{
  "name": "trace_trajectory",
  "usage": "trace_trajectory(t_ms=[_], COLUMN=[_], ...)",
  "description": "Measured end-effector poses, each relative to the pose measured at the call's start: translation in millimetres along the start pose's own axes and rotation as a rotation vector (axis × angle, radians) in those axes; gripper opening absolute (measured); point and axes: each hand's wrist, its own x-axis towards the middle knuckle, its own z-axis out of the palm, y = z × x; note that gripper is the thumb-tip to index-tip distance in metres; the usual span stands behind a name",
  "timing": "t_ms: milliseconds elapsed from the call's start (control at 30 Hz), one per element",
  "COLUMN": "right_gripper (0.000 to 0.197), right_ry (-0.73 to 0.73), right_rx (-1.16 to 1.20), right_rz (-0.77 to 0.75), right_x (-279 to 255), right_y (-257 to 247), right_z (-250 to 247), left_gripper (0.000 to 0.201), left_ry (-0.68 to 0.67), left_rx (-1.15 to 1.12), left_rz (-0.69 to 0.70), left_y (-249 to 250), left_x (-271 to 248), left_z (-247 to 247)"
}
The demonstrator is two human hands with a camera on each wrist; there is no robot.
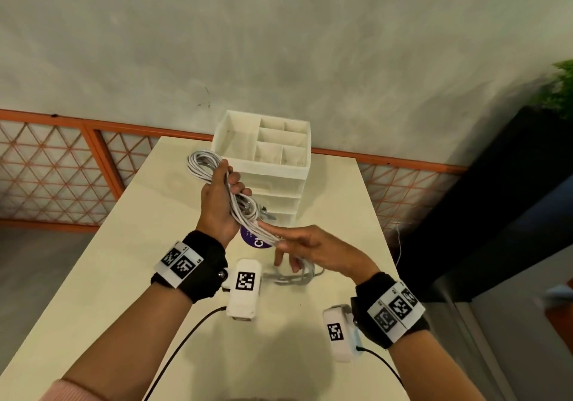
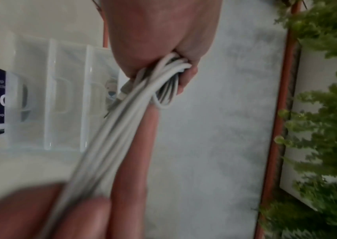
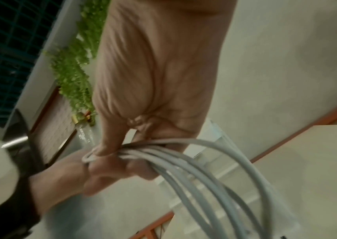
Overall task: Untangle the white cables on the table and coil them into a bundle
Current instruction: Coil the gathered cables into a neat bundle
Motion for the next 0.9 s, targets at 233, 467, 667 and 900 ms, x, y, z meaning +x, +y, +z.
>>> trace_trajectory(t_ms=[233, 467, 667, 900], right_gripper=[0.022, 0.024, 0.039, 0.054], right_ry=[0.352, 0.446, 0.39, 0.454], right_rx=[-0.109, -0.278, -0.403, -0.635], right_rz=[-0.034, -0.133, -0.19, -0.113], right_x=[-6.5, 8.1, 9.7, 10.3], right_y=[-24.3, -62.4, -75.7, -71.5], right_z=[-31.1, -28.9, -22.2, -35.4], left_gripper=[0.033, 0.026, 0.037, 0.045], left_ry=[-0.158, -0.35, -0.365, -0.51], left_rx=[0.441, 0.702, 0.655, 0.804], left_rz=[0.083, 0.022, -0.122, -0.078], left_y=[-3.3, -13.3, -5.0, -0.3], left_x=[-20.9, -41.8, -53.2, -48.2], left_z=[5.7, 20.7, 24.9, 11.4])
